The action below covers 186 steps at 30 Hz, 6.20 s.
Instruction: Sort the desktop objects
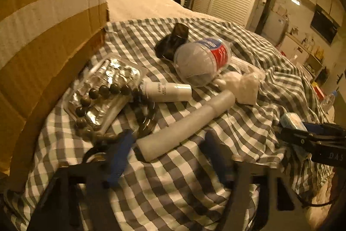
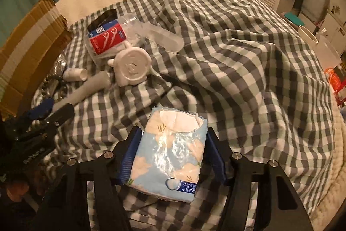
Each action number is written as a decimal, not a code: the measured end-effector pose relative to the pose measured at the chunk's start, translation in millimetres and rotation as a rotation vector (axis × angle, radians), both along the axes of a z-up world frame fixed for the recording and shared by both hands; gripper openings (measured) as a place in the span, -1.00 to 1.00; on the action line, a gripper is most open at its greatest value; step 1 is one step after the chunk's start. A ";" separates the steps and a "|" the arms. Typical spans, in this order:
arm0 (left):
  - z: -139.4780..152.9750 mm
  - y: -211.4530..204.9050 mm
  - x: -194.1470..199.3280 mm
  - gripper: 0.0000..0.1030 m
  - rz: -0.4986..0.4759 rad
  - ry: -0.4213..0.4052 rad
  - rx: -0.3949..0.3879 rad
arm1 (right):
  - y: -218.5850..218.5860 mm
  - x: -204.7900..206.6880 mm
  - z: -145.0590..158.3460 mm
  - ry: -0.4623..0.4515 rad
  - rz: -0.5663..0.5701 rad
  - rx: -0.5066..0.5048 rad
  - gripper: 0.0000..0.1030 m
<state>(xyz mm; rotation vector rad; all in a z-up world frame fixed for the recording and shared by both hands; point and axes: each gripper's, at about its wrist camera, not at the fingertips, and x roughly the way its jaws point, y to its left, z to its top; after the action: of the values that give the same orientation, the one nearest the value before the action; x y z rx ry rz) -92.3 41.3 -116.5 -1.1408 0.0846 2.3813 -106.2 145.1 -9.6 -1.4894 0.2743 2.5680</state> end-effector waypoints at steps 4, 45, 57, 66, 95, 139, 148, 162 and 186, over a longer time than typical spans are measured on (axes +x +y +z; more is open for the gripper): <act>1.2 -1.3 1.0 -0.14 0.002 0.000 -0.019 | -3.9 -1.5 -0.9 0.002 0.013 -0.015 0.14; 53.5 -32.9 7.0 -0.62 -0.102 0.113 0.223 | -11.5 -7.2 2.6 0.038 0.057 -0.109 0.16; 5.5 -1.0 -1.0 -0.54 -0.172 -0.021 0.066 | -15.3 -6.3 3.2 0.028 0.057 -0.101 0.17; -6.0 5.1 -6.4 -0.27 -0.170 -0.052 0.051 | -19.5 -8.3 2.3 0.017 0.071 -0.095 0.17; 117.9 -62.7 5.3 -0.69 0.005 0.193 0.372 | -74.0 -16.6 89.4 0.305 0.215 -0.126 0.16; 95.0 11.8 52.5 0.64 0.096 0.248 -0.096 | -33.5 -8.8 93.1 0.331 0.104 0.120 0.65; 33.3 10.3 12.0 0.64 0.210 0.146 -0.258 | -30.9 -41.9 43.1 0.238 0.104 0.151 0.65; 13.3 -17.1 -8.6 0.64 0.230 0.057 -0.176 | -22.9 -53.2 25.1 0.209 0.090 0.112 0.65; 16.2 -47.5 -27.0 0.26 0.187 -0.037 0.084 | -28.6 -92.8 -18.6 0.082 0.146 0.004 0.07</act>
<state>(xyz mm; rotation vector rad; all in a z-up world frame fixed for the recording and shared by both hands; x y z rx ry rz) -119.3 -6.2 -100.3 -1.1991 -0.1397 2.4981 -199.0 116.5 -28.2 -1.4558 0.1768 2.7463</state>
